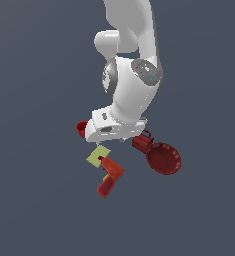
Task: Pick up a designated object from a clutter of objects.
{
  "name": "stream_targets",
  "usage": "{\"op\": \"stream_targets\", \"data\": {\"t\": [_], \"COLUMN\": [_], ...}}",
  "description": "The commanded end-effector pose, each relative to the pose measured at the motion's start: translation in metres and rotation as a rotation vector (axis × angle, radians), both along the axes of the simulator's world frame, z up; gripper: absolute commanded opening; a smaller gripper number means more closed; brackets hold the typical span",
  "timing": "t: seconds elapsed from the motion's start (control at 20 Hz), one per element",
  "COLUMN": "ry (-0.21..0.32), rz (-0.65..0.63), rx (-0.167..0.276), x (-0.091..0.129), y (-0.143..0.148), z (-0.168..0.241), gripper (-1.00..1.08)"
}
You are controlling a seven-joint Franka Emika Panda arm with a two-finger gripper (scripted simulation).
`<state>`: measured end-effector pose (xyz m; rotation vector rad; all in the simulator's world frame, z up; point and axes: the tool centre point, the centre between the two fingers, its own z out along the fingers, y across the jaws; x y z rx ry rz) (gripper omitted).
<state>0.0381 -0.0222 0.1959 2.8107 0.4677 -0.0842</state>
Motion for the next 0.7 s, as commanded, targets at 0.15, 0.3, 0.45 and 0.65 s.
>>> {"op": "stream_targets", "data": {"t": [0.15,0.3,0.45,0.65], "ry": [0.015,0.027,0.038,0.052], "rz": [0.132,0.208,0.279,0.359], "rx": [-0.088,-0.130,-0.164,-0.196], "x": [0.009,0.013,0.015,0.016], "y": [-0.007,-0.008,-0.009,-0.009], "z": [-0.040,-0.062,-0.082,-0.104], "gripper": [1.08,1.08,1.08,1.08]}}
